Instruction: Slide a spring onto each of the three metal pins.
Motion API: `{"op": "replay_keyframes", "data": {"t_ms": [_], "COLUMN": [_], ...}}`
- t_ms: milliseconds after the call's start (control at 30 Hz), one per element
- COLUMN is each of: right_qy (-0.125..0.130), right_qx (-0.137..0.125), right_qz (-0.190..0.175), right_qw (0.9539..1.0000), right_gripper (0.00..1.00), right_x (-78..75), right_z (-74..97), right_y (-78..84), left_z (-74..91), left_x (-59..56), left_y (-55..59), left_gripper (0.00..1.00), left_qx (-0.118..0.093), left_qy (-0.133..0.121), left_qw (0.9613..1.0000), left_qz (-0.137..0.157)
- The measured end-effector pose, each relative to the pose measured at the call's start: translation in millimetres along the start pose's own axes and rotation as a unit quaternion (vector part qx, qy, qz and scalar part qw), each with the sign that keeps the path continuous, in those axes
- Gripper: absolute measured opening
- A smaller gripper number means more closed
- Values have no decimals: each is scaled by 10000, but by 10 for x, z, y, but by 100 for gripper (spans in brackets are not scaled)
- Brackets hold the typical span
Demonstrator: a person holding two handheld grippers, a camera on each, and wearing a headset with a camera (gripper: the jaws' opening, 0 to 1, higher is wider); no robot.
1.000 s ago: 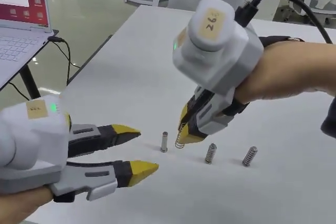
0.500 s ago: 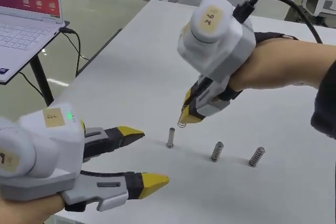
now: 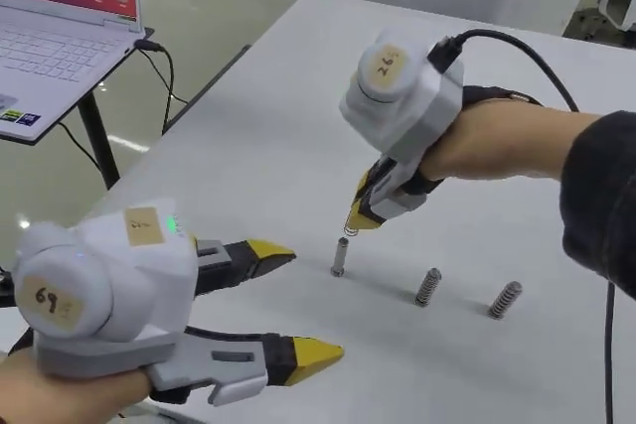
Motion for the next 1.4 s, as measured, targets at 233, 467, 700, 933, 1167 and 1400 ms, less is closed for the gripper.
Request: {"op": "replay_keyframes", "data": {"t_ms": [233, 467, 700, 933, 1167, 1400], "right_qy": [-75, -95, -126, -139, -182, -263], "right_qx": [76, 170, 253, 323, 486, 579], "right_qz": [-11, 0, -40, -113, -86, -49], "right_qw": [9999, 9998, 9996, 9993, 9986, 9980], "right_gripper": [8, 8, 8, 8, 8, 8], "right_x": [-3, -30, -54, -54, 0, 74], "right_z": [-110, -168, -266, -428, -535, -567], "right_y": [11, 41, 85, 173, 259, 286], "left_z": [-15, -20, -22, -35, -48, -53], "left_x": [-7, -13, -19, -32, -42, -51], "left_y": [13, 20, 25, 34, 44, 53], "left_gripper": [50, 49, 48, 46, 45, 45], "left_qx": [49, 85, 95, 112, 113, 125], "left_qy": [45, 70, 88, 119, 116, 121], "left_qw": [10000, 9999, 9999, 9999, 9999, 9998], "left_qz": [24, 37, 44, 45, 54, 60]}}
Point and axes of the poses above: the centre of the closed fingertips' face, and the gripper's own axes: z roughly backward along the fingers, x roughly to its left, y roughly out of its underside, the point moved 3 cm from there along z, roughly backward along the fingers, and after that the axes turned 8 degrees about -z, right-handed, at the moved point
